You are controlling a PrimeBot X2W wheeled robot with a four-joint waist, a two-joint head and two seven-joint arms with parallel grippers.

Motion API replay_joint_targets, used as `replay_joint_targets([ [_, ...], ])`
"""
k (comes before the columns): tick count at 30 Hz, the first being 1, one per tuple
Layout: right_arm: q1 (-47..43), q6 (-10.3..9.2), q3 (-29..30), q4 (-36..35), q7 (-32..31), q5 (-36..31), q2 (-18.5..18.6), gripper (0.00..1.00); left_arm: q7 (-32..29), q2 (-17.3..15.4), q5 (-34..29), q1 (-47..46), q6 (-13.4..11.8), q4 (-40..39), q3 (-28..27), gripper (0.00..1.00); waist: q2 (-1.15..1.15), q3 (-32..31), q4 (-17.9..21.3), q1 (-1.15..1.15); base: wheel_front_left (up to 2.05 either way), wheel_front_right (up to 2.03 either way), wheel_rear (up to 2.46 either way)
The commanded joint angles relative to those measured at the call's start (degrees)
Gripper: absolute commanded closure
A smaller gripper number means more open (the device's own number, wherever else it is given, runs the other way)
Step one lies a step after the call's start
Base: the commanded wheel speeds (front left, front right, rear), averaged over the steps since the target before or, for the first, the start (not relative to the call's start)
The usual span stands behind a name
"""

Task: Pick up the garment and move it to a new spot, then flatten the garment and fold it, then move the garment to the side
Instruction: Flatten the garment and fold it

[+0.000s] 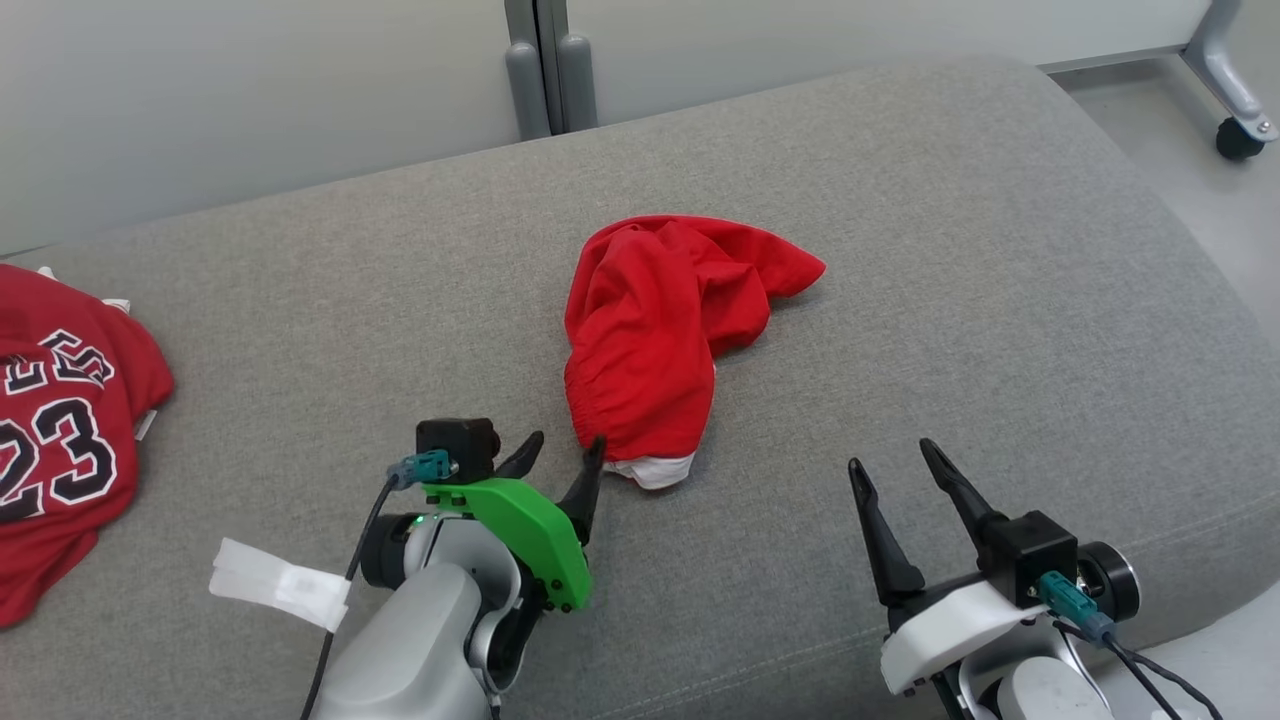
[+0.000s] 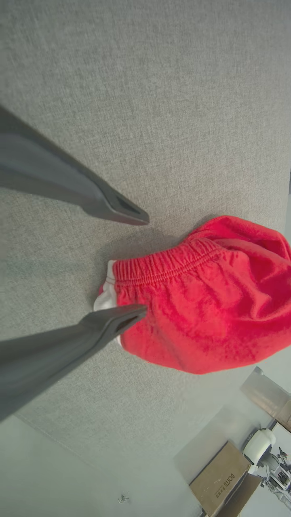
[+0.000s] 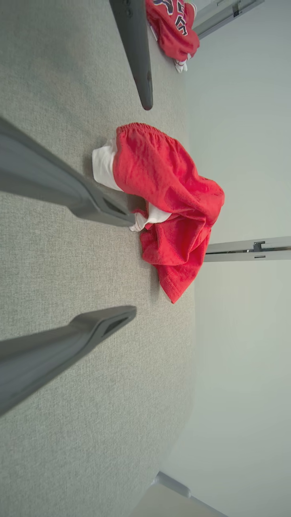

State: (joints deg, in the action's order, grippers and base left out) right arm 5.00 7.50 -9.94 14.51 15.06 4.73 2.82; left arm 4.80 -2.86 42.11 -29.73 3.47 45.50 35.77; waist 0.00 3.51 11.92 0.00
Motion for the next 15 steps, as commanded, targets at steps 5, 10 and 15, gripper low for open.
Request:
replay_joint_targets([
  [5,0.6,-0.02,-0.5,0.3,0.3,-1.1,0.1,0.00,-0.2,-0.1,4.5,0.6,-1.8,-0.5,2.2,0.00,0.00,0.3,2.4,0.00,0.00,0.00,0.00],
  [10,1.0,-0.02,0.1,0.3,0.3,-1.7,0.1,0.00,1.0,-0.1,5.7,-1.4,-2.8,2.8,2.8,0.00,0.00,1.3,5.6,0.00,0.00,0.00,0.00],
  [15,0.9,-0.01,0.7,0.0,0.3,-2.2,0.1,0.00,2.4,-0.1,7.3,-3.1,-2.8,6.3,2.7,0.00,0.00,2.2,7.7,0.00,0.00,0.00,0.00],
])
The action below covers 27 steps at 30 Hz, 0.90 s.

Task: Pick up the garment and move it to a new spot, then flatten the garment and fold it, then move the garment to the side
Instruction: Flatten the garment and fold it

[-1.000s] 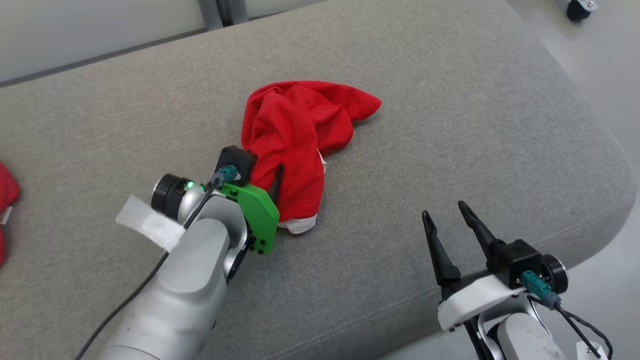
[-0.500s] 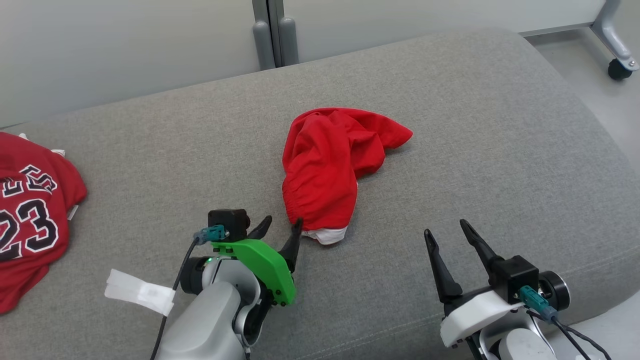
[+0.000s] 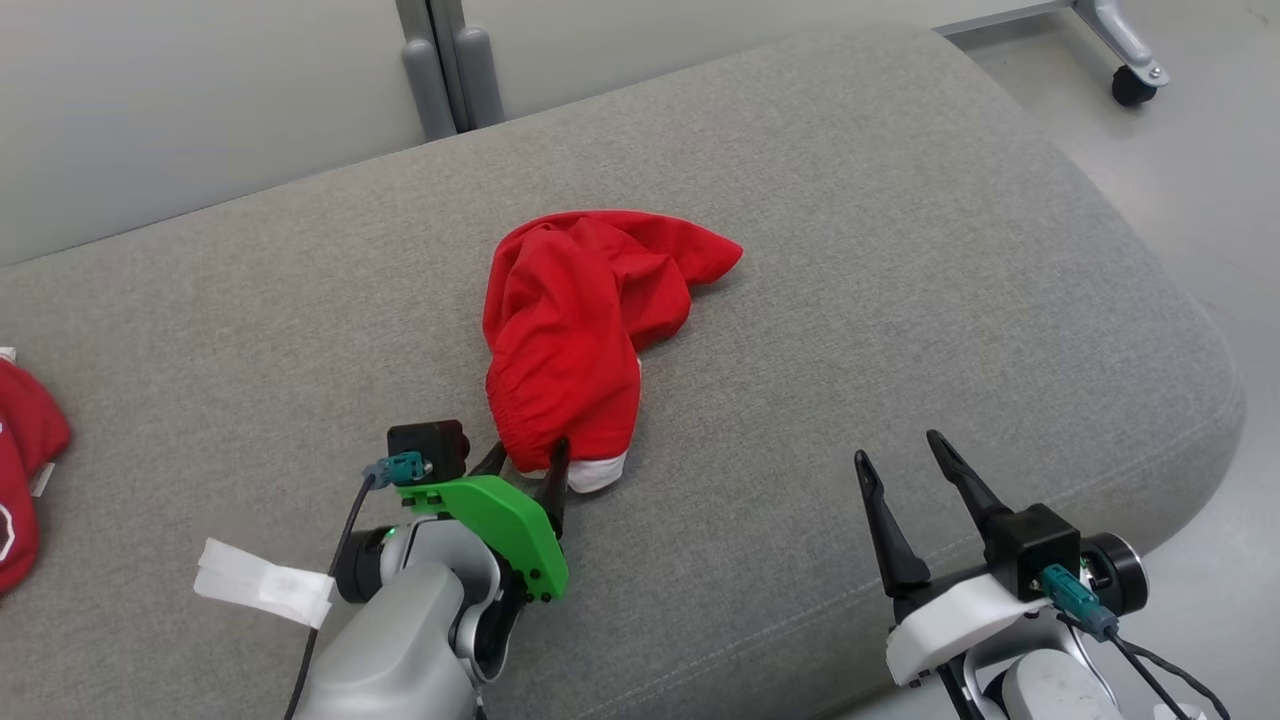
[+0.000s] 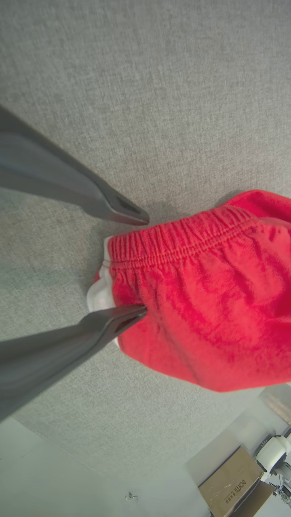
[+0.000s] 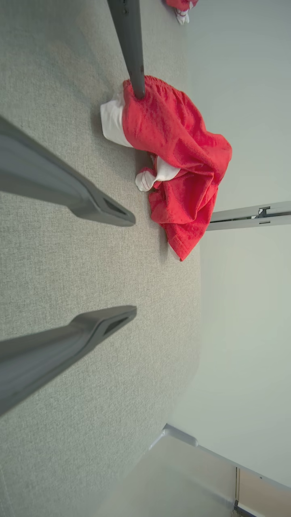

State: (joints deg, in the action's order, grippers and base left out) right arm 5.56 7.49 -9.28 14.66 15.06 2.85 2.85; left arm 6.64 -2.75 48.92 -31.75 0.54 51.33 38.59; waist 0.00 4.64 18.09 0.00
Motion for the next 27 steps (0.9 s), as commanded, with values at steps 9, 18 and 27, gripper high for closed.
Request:
replay_joint_targets([
  [9,0.1,-0.01,1.1,-0.7,0.3,0.0,0.1,0.00,4.4,-0.3,3.8,-3.2,2.5,0.4,1.6,1.00,0.00,1.4,0.6,0.00,0.00,0.00,0.00],
  [18,-0.1,-0.01,0.8,-0.8,0.3,0.5,0.1,0.00,6.1,-2.8,5.6,-4.9,0.9,2.7,-1.2,1.00,0.00,1.0,-4.3,0.00,0.00,0.00,0.00],
  [27,1.5,0.00,-0.9,-0.1,0.3,0.9,0.1,0.00,2.7,-6.5,7.7,-6.3,-1.2,8.2,-3.8,1.00,0.00,2.4,-5.3,0.00,0.00,0.00,0.00],
])
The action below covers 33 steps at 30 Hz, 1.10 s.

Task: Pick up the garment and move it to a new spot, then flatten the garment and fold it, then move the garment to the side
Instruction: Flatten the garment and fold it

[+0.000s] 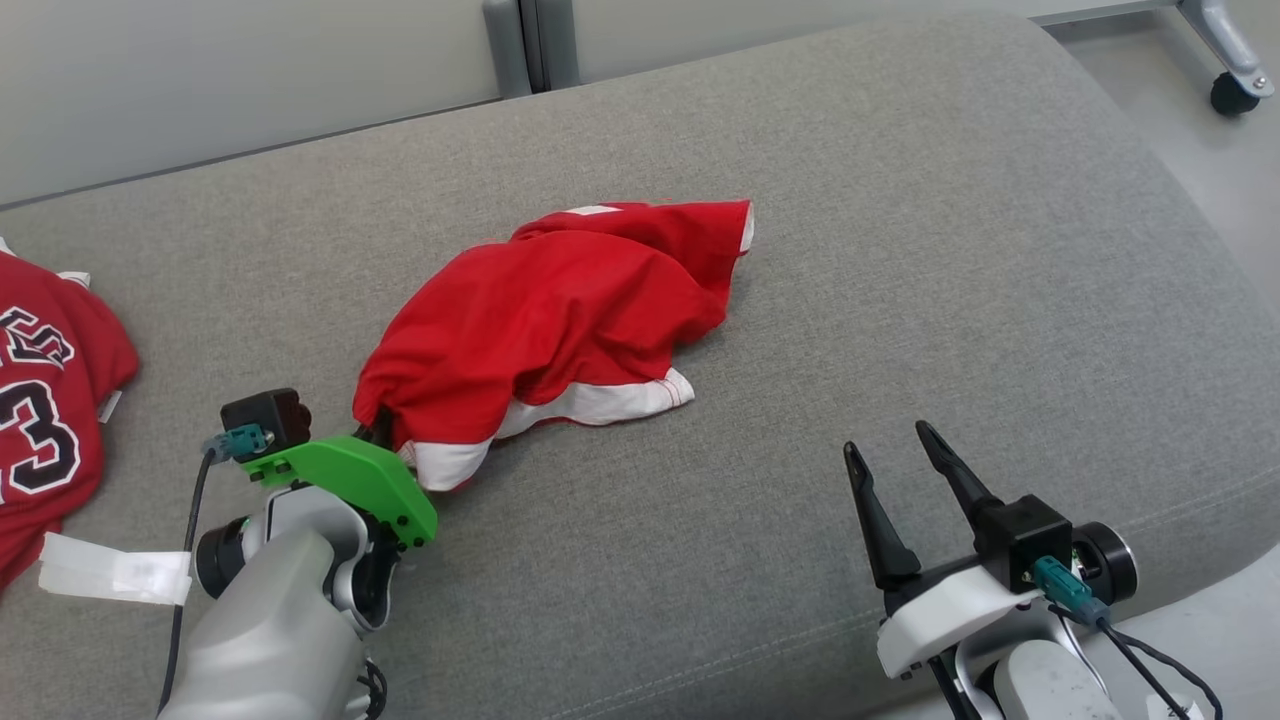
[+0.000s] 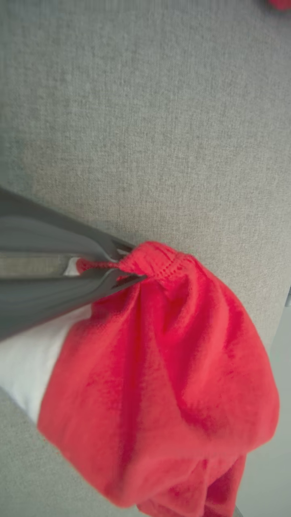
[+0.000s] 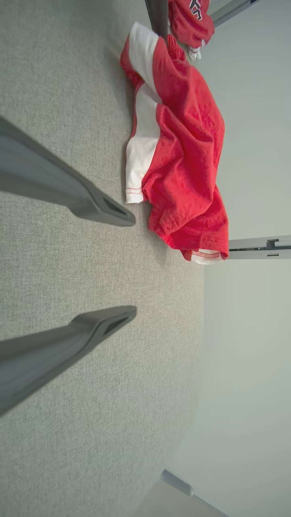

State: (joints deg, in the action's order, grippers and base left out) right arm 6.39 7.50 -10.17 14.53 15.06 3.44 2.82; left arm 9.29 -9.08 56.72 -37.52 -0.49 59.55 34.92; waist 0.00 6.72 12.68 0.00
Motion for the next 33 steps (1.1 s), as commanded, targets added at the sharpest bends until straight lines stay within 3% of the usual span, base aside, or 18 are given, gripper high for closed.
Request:
replay_joint_targets([
  [1,0.9,-0.02,-0.2,0.2,0.3,0.3,0.1,0.00,-0.2,-0.5,0.0,-0.9,-0.6,0.7,-0.3,1.00,0.00,0.6,0.2,0.00,0.00,0.00,0.00],
  [8,2.0,-0.01,-0.5,0.8,0.3,0.1,0.1,0.00,1.0,-1.6,-1.4,-2.7,-4.0,5.0,0.1,1.00,0.00,2.0,0.6,0.00,0.00,0.00,0.00],
  [9,2.2,-0.01,-0.6,1.1,0.3,0.1,0.1,0.00,1.6,-1.5,-1.6,-3.0,-4.4,5.4,0.2,0.74,0.00,2.1,0.5,0.00,0.00,0.00,0.00],
  [11,2.5,-0.02,-0.6,1.6,0.3,0.2,0.1,0.00,2.7,-0.8,-1.7,-3.2,-4.6,5.7,0.1,0.00,0.00,2.1,-0.1,0.00,0.00,0.00,0.00],
  [22,7.5,-0.02,-0.4,8.9,-0.3,1.0,0.8,0.00,5.8,1.8,-5.8,-1.3,-2.5,2.3,2.5,0.00,0.00,0.1,-9.0,0.00,0.00,0.00,0.00],
  [33,15.8,-0.02,-2.6,25.4,-2.1,5.6,3.6,0.00,5.9,1.3,-12.7,9.7,-5.2,-16.7,0.8,0.00,0.00,-1.0,-19.8,0.00,0.00,0.00,0.00],
])
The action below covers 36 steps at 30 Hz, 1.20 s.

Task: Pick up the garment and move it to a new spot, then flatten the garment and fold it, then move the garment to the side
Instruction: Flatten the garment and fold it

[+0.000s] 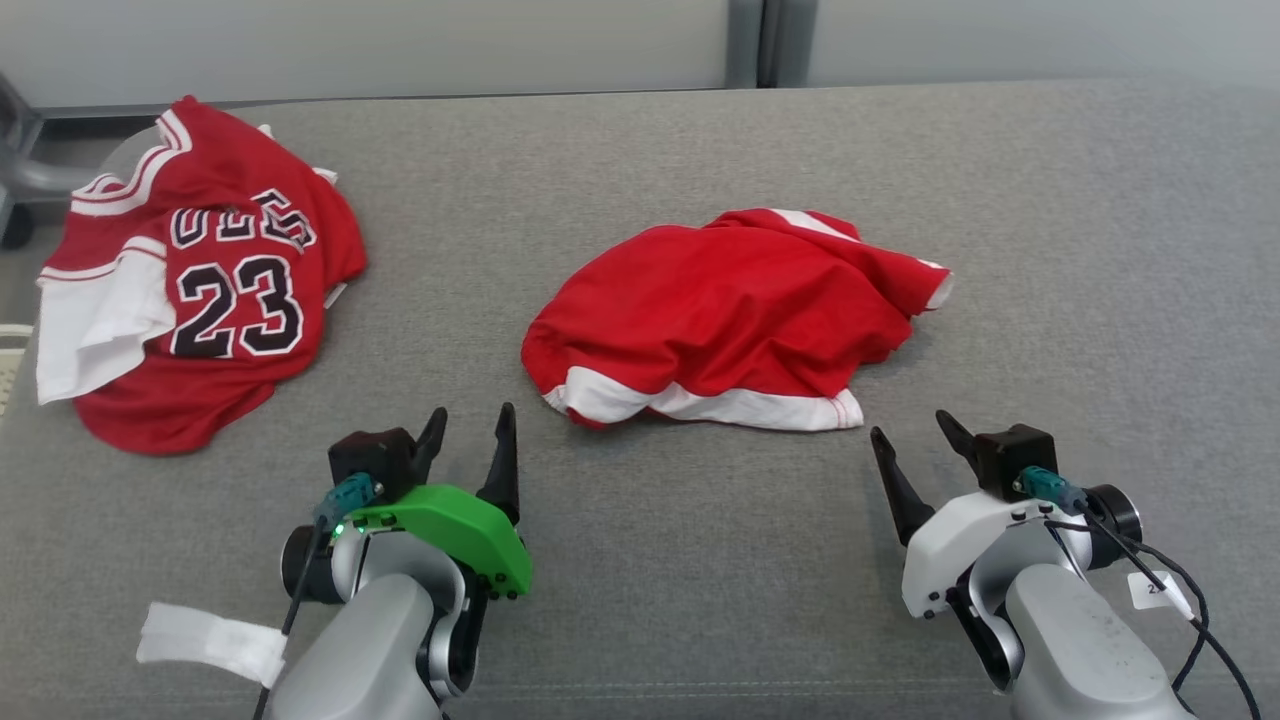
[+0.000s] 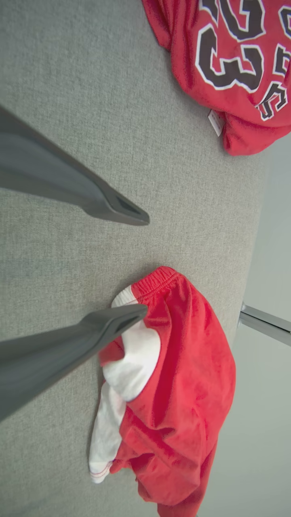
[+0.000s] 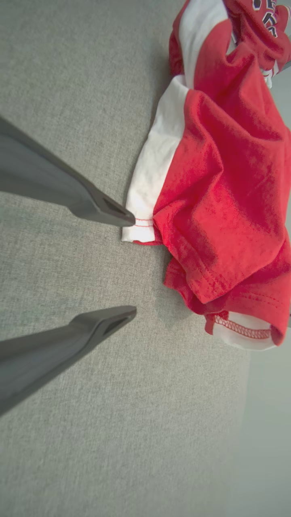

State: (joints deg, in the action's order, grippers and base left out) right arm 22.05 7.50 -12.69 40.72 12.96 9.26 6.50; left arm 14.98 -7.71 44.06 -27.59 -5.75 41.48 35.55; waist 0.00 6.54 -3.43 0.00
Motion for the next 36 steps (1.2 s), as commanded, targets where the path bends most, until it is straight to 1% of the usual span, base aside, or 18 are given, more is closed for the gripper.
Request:
replay_joint_targets([
  [1,0.7,-0.02,-0.2,0.5,0.2,0.4,0.1,0.00,0.2,-0.3,-0.5,1.1,-0.4,-0.7,-0.1,0.00,0.00,-0.8,-4.5,0.00,0.00,0.00,0.00],
  [7,4.3,-0.02,-0.8,7.5,0.9,4.1,1.5,0.00,0.2,-2.0,-3.7,8.0,-3.6,-12.9,-1.0,0.00,0.00,-0.3,-8.6,0.00,0.00,0.00,0.00],
  [10,5.9,-0.02,-1.5,10.9,1.1,5.6,2.3,0.00,0.1,-3.1,-4.5,10.2,-5.0,-17.7,-0.6,0.00,0.00,0.2,-10.3,0.00,0.00,0.00,0.00],
  [17,8.8,-0.02,-2.4,16.8,1.3,10.3,2.7,0.00,-1.6,-5.7,-5.3,13.0,-8.0,-25.8,-0.8,0.00,0.00,1.1,-12.2,0.00,0.00,0.00,0.00],
  [18,8.9,-0.02,-2.7,17.6,1.2,10.8,2.6,0.11,-1.8,-6.0,-5.4,13.1,-8.3,-26.5,-0.8,0.00,0.00,1.1,-12.2,0.00,0.00,0.00,0.00],
  [19,9.0,-0.02,-3.1,18.1,1.2,11.2,2.5,0.26,-2.0,-6.2,-5.4,13.4,-8.5,-27.2,-0.9,0.00,0.00,1.2,-12.2,0.00,0.00,0.00,0.00],
  [20,9.1,-0.02,-3.5,18.9,1.0,11.9,2.5,0.54,-2.1,-6.5,-5.3,13.6,-8.9,-27.9,-1.0,0.00,0.00,1.2,-12.1,0.00,0.00,0.00,0.00],
  [21,9.2,-0.02,-3.9,19.5,0.8,12.4,2.5,0.65,-2.3,-6.8,-5.3,13.8,-9.1,-28.3,-1.1,0.00,0.00,1.3,-12.0,0.00,0.00,0.00,0.00],
  [22,9.3,-0.02,-4.4,19.8,0.8,12.9,2.4,0.68,-2.4,-7.0,-5.2,14.0,-9.4,-28.8,-1.2,0.00,0.00,1.3,-11.8,0.00,0.00,0.00,0.00],
  [23,9.4,-0.02,-4.9,20.1,0.9,13.3,2.5,1.00,-2.5,-7.2,-5.2,14.2,-9.6,-29.3,-1.3,0.00,0.00,1.4,-11.6,0.00,0.00,0.00,0.00],
  [29,10.5,-0.06,-7.0,19.4,1.7,16.2,3.4,1.00,-2.6,-8.2,-5.0,15.0,-10.4,-31.4,-1.7,0.00,0.00,1.5,-9.0,0.00,0.00,0.00,0.00],
  [32,10.2,-0.06,-8.2,18.7,1.8,17.6,4.6,1.00,-2.8,-8.4,-4.8,15.5,-10.5,-32.1,-1.5,0.00,0.00,1.2,-7.2,0.00,0.00,0.00,0.00],
  [36,8.9,-0.05,-11.4,17.2,0.6,19.6,6.6,1.00,-3.1,-8.5,-4.6,15.8,-10.7,-32.8,-1.3,0.00,0.00,0.9,-4.7,0.00,0.00,0.00,0.00],
])
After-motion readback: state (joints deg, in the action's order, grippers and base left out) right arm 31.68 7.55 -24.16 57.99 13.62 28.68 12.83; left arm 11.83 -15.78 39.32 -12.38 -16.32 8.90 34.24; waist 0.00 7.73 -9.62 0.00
